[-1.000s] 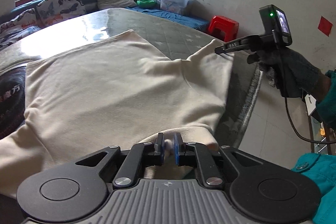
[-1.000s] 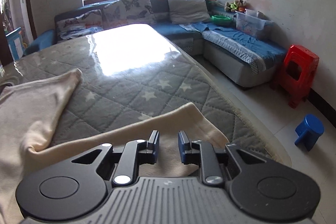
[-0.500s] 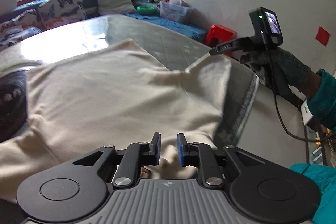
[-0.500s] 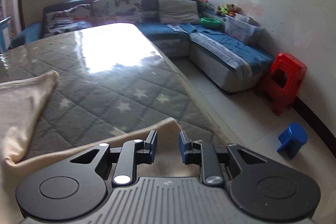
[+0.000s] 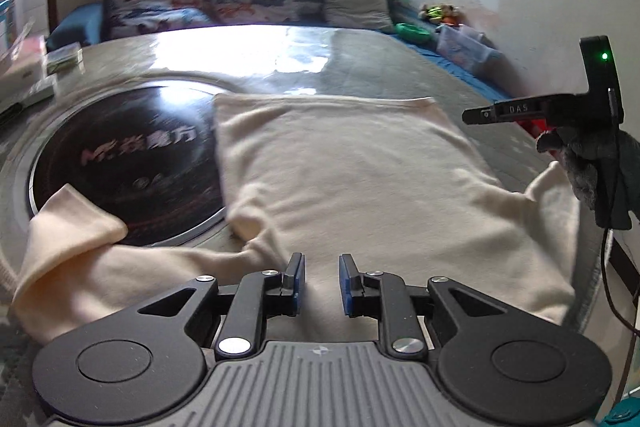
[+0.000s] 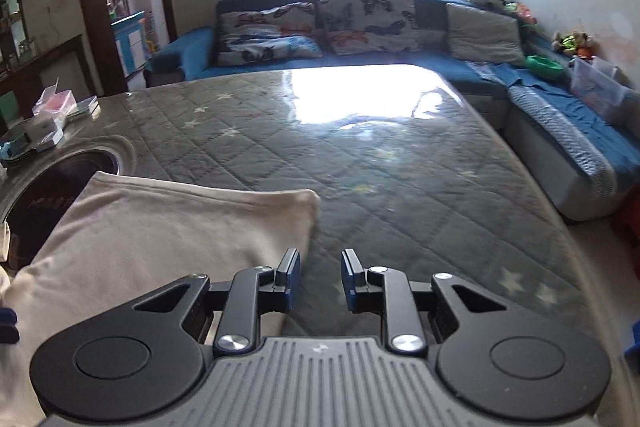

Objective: Fold clothes

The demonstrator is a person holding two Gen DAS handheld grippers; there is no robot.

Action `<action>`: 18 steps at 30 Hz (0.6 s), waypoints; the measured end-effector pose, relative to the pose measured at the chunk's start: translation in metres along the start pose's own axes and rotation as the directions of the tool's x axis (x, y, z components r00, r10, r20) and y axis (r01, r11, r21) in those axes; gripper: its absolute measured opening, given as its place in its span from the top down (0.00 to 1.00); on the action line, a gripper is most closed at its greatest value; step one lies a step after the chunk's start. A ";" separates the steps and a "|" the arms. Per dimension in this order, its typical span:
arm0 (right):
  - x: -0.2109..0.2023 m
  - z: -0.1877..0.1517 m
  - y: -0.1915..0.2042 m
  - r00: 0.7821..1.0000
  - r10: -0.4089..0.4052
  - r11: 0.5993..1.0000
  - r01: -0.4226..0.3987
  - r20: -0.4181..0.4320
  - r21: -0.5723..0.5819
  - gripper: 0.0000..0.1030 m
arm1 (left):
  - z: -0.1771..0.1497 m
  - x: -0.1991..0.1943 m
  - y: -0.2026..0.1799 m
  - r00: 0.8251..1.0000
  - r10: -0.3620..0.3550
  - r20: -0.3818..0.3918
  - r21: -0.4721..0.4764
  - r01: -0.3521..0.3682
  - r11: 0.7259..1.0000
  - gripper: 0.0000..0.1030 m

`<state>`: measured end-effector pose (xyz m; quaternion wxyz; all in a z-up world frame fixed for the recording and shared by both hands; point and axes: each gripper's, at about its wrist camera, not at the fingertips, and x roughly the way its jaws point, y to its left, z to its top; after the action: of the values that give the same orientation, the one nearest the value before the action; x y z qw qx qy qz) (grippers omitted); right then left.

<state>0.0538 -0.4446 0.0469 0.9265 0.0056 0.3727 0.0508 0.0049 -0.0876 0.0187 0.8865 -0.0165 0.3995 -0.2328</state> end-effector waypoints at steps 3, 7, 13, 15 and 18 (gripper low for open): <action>0.021 0.013 0.004 1.000 0.013 1.000 -0.013 -0.014 0.010 0.79 | -0.001 -0.010 0.005 1.000 -0.019 0.021 -0.018 0.019 1.000 0.80; 0.043 0.020 0.005 0.999 -0.006 1.000 0.007 -0.042 0.018 0.80 | 0.005 -0.011 0.008 0.999 -0.025 0.037 -0.028 0.027 0.999 0.80; 0.063 0.023 0.008 0.998 -0.028 0.999 0.029 -0.061 0.015 0.80 | 0.007 -0.003 0.021 1.000 -0.006 0.020 -0.094 0.008 0.996 0.81; 0.068 0.028 0.011 0.997 -0.040 0.999 0.040 -0.061 -0.006 0.81 | 0.004 -0.007 0.023 1.000 0.000 0.027 -0.105 0.003 0.995 0.81; 0.076 0.034 0.019 0.997 -0.052 0.998 0.050 -0.055 -0.041 0.81 | 0.003 -0.015 0.022 0.999 0.012 0.047 -0.097 -0.007 0.995 0.81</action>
<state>0.1297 -0.4177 0.0196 0.9167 -0.0235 0.3974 0.0345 0.0073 -0.0621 0.0262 0.8949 -0.0631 0.3894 -0.2085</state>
